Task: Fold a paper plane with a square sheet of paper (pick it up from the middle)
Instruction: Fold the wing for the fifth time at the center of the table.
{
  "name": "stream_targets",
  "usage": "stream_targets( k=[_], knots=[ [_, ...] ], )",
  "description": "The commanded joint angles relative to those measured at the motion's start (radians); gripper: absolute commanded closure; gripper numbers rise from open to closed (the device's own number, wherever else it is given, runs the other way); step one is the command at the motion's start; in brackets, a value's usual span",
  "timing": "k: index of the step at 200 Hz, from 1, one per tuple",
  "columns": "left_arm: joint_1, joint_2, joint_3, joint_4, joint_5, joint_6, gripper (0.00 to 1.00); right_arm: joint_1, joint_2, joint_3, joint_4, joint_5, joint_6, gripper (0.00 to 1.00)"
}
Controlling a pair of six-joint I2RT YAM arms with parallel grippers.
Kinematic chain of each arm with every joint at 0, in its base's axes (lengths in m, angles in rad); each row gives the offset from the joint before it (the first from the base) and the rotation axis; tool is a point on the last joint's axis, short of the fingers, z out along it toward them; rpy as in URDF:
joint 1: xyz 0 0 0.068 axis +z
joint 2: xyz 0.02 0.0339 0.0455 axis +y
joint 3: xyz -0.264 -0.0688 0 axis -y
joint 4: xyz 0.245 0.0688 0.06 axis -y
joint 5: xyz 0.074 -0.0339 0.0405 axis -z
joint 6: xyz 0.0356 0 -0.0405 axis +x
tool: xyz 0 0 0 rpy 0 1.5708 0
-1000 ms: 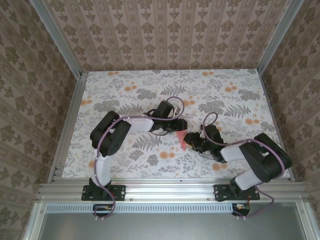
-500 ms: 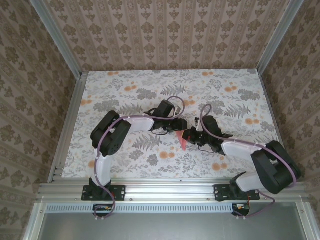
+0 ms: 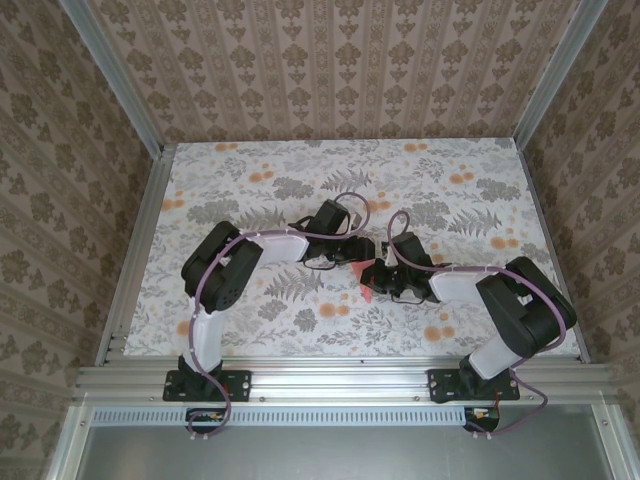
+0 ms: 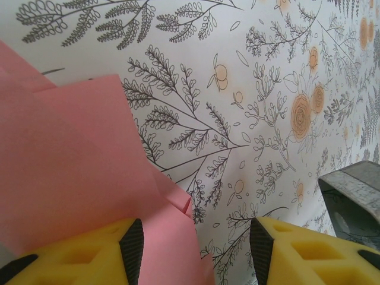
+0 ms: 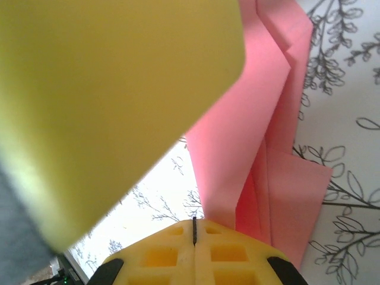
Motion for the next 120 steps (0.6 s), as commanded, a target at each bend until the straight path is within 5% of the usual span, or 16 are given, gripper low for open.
stream_targets(
  k=[1,59,120],
  knots=[
    [-0.004,0.034,0.003,-0.061,0.006,0.025,0.47,0.001,0.007,-0.007,-0.07,0.0,-0.034,0.98],
    [-0.004,0.035,0.003,-0.063,0.009,0.027,0.47,-0.004,0.011,-0.027,-0.146,0.056,-0.089,0.98],
    [-0.003,0.038,0.005,-0.07,0.009,0.029,0.46,-0.003,-0.147,0.07,-0.294,0.014,-0.177,0.95]
  ],
)
